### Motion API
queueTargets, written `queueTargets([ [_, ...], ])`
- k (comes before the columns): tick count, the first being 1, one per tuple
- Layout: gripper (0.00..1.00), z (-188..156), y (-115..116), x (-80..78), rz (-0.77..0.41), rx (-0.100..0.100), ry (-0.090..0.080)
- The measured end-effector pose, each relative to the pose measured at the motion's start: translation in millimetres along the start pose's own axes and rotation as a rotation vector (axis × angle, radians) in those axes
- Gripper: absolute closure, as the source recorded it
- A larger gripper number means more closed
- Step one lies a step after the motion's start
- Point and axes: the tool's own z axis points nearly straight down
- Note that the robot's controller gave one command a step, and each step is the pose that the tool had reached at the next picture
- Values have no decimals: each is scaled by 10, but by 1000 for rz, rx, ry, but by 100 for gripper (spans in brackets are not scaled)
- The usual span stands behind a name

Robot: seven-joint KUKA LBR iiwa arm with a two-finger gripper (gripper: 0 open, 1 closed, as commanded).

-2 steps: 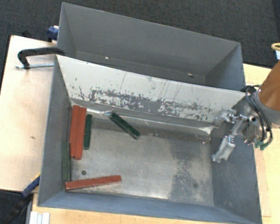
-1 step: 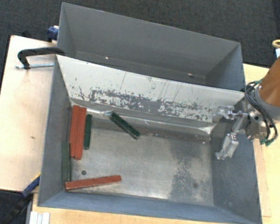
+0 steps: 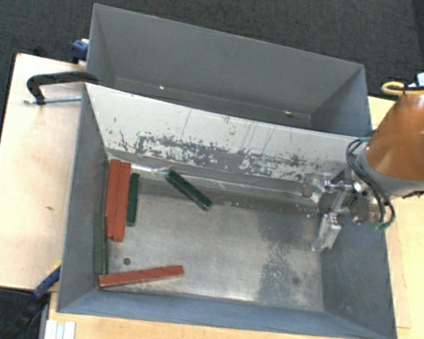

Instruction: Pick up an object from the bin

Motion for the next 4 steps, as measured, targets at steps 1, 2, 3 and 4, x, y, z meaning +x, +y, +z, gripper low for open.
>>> queueTargets([
  [1, 0, 503, 33, 11, -36, -3, 6],
  [2, 0, 287, 290, 76, -287, -3, 6],
  [3, 0, -124, 493, -49, -529, -3, 1],
  [4, 100, 24, 1194, 256, -333, -4, 5],
])
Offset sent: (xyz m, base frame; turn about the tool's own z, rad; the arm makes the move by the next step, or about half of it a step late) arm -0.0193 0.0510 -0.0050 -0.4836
